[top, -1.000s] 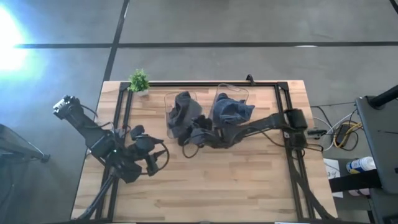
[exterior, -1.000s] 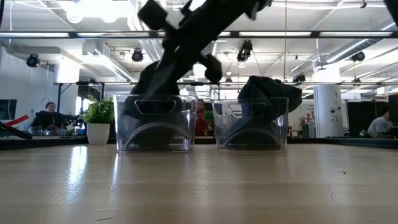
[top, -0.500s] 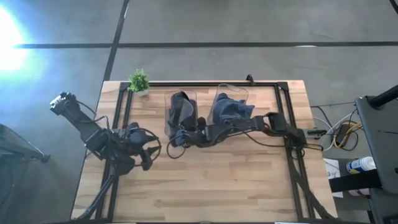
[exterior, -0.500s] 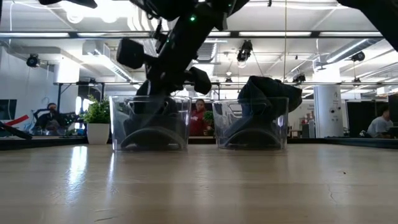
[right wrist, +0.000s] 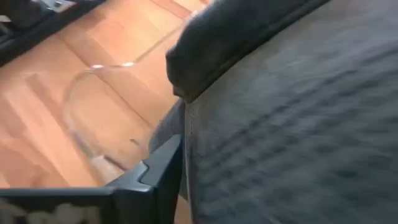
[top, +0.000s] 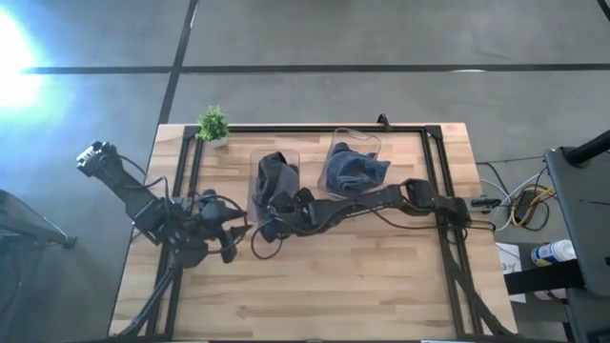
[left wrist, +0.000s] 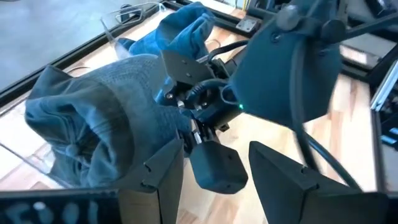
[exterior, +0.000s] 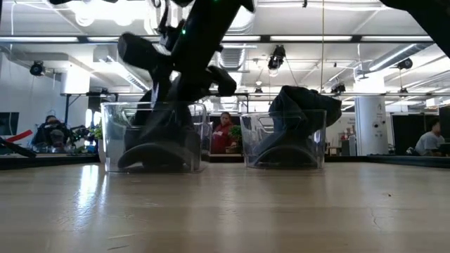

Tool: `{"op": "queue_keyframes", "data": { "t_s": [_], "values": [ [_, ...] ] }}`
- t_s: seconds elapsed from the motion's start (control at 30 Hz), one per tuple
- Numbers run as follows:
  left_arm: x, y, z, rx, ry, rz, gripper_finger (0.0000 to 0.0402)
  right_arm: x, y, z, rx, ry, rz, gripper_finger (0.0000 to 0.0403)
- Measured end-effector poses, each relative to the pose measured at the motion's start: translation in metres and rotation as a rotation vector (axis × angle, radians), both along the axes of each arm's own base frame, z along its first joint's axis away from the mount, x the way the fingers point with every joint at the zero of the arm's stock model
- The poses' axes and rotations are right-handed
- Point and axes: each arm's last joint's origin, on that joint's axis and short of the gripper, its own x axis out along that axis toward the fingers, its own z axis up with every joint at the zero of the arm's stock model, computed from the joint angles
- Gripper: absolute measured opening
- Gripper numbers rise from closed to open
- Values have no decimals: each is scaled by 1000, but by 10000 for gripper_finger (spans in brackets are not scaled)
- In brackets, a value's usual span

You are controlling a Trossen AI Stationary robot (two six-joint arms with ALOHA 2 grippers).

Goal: Pick & Place hat
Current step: Put the black cap into the left transparent bin

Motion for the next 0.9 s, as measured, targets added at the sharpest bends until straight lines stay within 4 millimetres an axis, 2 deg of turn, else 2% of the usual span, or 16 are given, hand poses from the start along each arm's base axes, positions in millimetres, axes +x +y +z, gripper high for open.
{"op": "queue_keyframes", "data": {
  "t_s": [0.2, 0.5, 0.7, 0.9],
  "values": [
    [3, -3, 5, -49, -61, 0, 176, -4, 20, 7, -23, 10, 66, 188],
    [4, -3, 28, -90, -129, -12, 176, -15, 42, 26, -53, 7, 154, 192],
    [3, -2, 38, -111, -155, -12, 176, -26, 50, 49, -73, -22, 181, 192],
    [3, -3, 38, -119, -162, -11, 176, -39, 53, 46, -89, 28, 200, 192]
  ]
}}
